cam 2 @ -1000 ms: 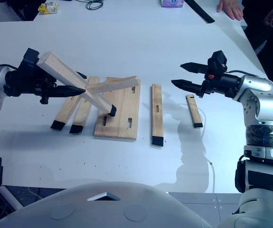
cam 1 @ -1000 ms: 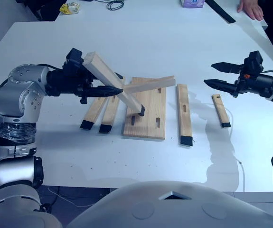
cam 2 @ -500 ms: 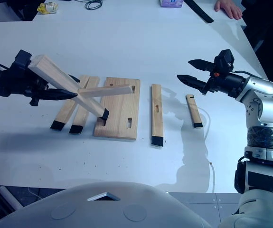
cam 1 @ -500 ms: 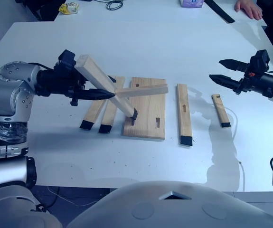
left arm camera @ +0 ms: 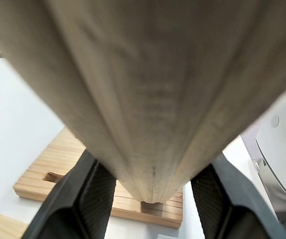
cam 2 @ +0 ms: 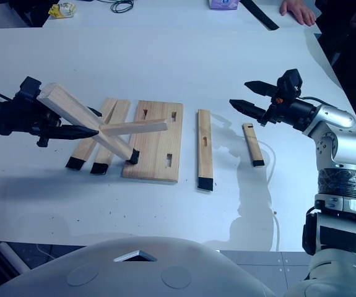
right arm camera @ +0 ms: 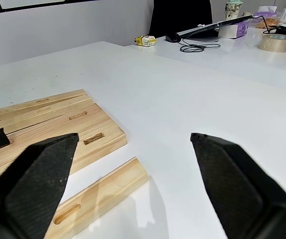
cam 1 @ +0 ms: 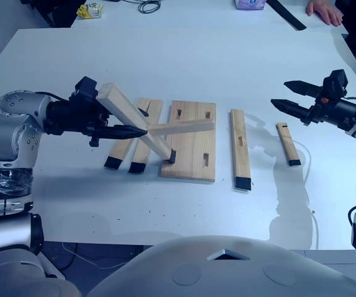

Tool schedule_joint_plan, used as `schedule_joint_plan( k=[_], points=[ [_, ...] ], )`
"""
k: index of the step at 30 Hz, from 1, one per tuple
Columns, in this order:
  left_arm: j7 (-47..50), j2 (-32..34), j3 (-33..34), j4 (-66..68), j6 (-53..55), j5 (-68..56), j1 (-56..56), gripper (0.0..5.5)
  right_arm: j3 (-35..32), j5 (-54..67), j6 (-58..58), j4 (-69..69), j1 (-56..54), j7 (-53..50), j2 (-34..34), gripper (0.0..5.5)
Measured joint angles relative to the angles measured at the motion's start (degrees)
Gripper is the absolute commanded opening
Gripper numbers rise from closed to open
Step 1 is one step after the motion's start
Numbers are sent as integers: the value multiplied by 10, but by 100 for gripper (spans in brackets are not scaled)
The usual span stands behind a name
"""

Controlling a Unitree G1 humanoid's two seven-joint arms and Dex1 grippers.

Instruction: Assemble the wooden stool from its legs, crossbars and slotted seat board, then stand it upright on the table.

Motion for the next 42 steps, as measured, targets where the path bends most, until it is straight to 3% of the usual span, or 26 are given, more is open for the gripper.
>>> schedule_joint_plan(
  k=[42],
  points=[
    [4,-45,-54,82,-81,62,-79,206,-5,7,30,-38,28,-13,26,416]
  ],
)
